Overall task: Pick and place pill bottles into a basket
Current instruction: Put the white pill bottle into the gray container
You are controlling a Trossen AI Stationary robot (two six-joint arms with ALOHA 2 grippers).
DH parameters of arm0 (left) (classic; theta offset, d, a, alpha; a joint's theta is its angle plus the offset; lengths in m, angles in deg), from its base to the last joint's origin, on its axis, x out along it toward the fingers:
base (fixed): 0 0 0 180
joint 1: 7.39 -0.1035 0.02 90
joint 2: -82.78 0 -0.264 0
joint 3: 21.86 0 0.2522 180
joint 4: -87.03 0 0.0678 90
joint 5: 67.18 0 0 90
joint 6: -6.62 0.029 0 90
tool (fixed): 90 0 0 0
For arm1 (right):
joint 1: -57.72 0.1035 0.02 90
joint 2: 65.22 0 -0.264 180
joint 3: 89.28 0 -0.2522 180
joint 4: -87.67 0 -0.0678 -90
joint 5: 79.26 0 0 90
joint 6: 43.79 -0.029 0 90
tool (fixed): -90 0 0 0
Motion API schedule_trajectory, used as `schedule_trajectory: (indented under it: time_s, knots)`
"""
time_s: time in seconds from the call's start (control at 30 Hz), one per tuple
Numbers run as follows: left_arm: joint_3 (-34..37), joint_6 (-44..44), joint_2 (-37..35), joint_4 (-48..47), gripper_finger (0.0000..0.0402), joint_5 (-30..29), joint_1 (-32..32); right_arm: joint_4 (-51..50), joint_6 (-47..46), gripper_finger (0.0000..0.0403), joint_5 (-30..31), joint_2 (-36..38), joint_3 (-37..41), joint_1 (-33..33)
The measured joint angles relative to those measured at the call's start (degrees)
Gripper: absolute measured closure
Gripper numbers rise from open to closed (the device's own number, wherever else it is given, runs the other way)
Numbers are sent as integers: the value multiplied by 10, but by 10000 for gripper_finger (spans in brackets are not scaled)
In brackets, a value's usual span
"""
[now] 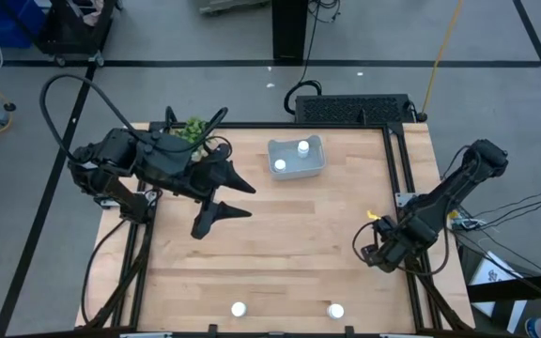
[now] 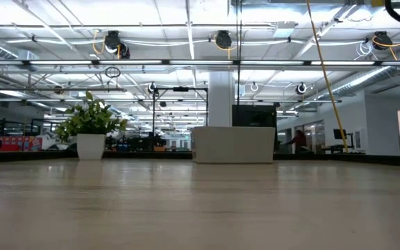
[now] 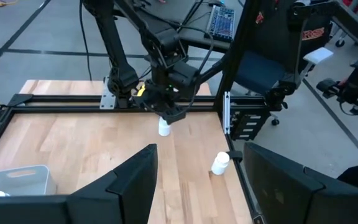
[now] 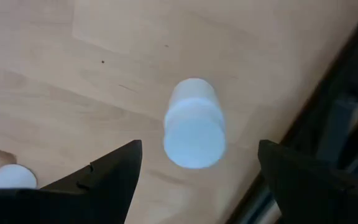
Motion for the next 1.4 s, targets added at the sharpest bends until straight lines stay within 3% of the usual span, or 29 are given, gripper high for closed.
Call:
schedule_trajectory:
  time_s: [0.53,0.93,1.23,1.4]
  knots:
    - [0,-1,0,1,158,0,0,92,-2,101,-15,0,60,0]
    - [0,-3,0,1,158,0,0,100,2,168,-14,0,66,0]
    - [0,0,0,1,158,0,0,103,2,249,-14,1,65,0]
    - [0,2,0,-1,158,0,0,119,2,253,1,1,65,0]
